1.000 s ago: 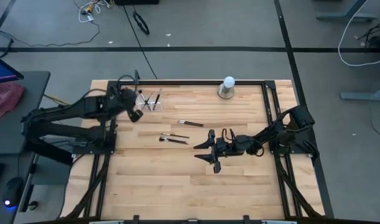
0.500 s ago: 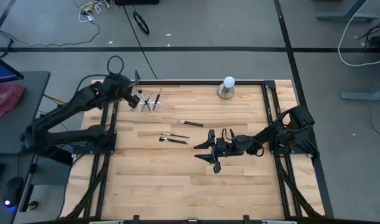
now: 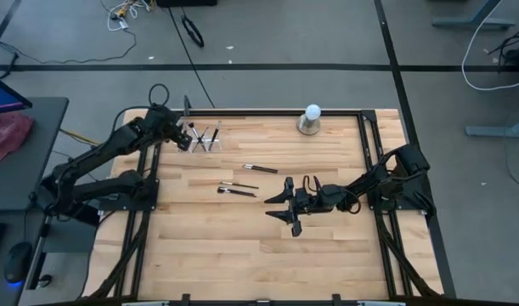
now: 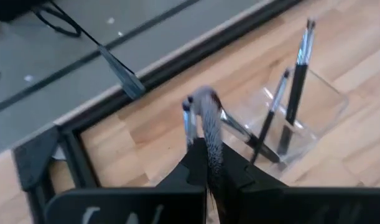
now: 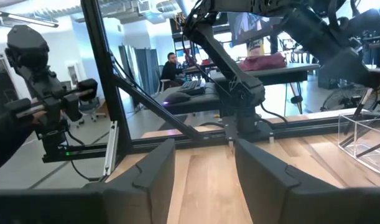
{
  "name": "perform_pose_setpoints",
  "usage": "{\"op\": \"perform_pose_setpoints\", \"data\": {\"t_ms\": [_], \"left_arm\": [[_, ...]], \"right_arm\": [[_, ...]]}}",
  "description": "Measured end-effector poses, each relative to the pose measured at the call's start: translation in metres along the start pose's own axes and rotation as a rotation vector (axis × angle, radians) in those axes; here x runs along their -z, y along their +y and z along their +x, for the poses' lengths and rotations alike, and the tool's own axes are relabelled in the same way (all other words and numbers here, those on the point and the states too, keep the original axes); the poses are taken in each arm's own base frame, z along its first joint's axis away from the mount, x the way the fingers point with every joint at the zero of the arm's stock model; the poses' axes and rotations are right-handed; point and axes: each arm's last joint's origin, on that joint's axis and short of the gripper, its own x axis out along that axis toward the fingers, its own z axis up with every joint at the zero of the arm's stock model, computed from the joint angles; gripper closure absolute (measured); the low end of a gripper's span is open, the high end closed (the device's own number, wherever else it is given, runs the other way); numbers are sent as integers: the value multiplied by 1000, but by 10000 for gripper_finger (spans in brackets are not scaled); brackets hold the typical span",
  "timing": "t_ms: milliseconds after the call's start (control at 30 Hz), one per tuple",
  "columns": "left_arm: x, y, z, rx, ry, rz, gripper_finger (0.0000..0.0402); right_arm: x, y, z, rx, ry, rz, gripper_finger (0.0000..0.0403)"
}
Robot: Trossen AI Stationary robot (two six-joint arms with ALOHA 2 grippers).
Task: Put items in baskets/containers
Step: Put the highlighter brush into the transparent organizer
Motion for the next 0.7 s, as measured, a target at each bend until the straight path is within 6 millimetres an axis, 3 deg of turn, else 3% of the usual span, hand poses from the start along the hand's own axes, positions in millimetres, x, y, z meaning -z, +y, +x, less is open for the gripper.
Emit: {"op": "perform_pose_setpoints", "data": {"t_ms": [400,700], "left_arm": [[10,8,10,-33,25,-67,388],[9,13,11,-57,13,-91,316]], "right_arm": [[0,0,0,0,0,0,234],[0,0,0,0,0,0,234]]}}
